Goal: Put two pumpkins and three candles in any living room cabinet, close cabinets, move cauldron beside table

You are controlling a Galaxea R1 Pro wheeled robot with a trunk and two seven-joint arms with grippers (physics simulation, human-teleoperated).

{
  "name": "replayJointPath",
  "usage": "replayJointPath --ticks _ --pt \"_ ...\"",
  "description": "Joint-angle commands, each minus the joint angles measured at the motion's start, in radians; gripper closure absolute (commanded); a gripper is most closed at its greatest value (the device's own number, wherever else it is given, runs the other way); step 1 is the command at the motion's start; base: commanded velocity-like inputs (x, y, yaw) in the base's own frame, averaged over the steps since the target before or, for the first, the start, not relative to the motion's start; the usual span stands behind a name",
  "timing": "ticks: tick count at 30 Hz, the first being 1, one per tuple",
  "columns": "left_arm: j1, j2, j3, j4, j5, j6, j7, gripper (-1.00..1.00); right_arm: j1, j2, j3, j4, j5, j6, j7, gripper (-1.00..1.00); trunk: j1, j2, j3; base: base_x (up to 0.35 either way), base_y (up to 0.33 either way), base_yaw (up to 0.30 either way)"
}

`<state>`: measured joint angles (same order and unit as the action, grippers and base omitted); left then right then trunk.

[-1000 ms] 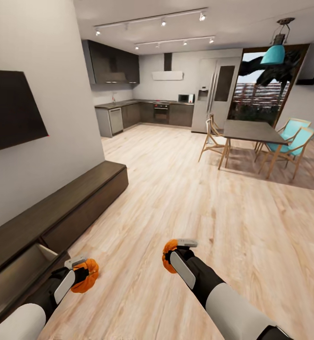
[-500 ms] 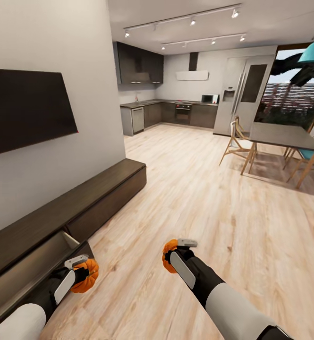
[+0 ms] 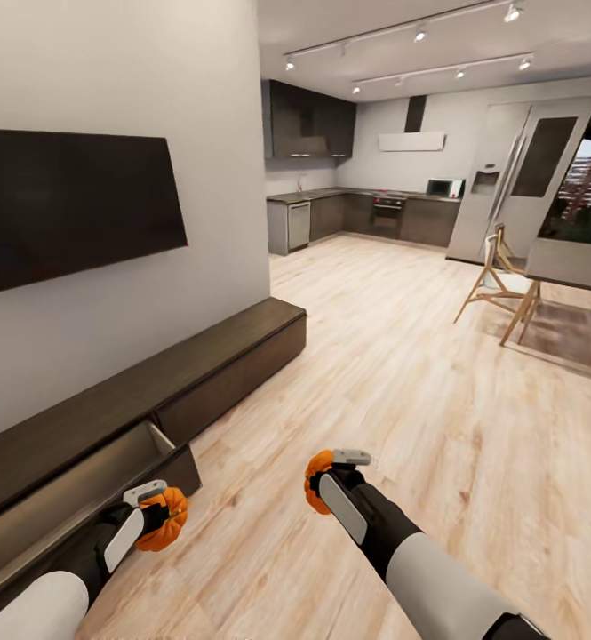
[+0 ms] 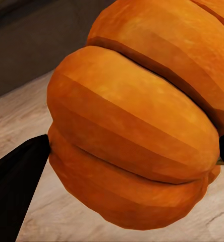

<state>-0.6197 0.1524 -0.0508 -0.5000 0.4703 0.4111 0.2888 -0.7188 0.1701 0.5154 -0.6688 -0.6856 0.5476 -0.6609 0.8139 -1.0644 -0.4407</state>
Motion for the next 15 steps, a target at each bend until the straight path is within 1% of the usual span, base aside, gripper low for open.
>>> replayJointPath --ticks 1,8,15 --pt "0.000 0.000 0.000 0.000 -0.001 0.000 0.000 1.00 0.000 0.001 0.000 0.000 0.001 0.000 0.000 1.00 0.000 0.000 0.000 0.010 -0.017 0.292" --pt "0.000 0.000 0.000 0.000 -0.001 0.000 0.000 1.00 0.000 0.003 0.000 0.000 0.001 0.000 0.000 1.00 0.000 0.000 0.000 0.002 -0.005 0.292" --pt "0.000 -0.001 0.000 0.000 -0.001 -0.001 0.001 1.00 0.000 0.003 0.000 0.000 0.001 0.000 0.001 1.00 0.000 0.000 0.000 0.000 -0.057 0.292"
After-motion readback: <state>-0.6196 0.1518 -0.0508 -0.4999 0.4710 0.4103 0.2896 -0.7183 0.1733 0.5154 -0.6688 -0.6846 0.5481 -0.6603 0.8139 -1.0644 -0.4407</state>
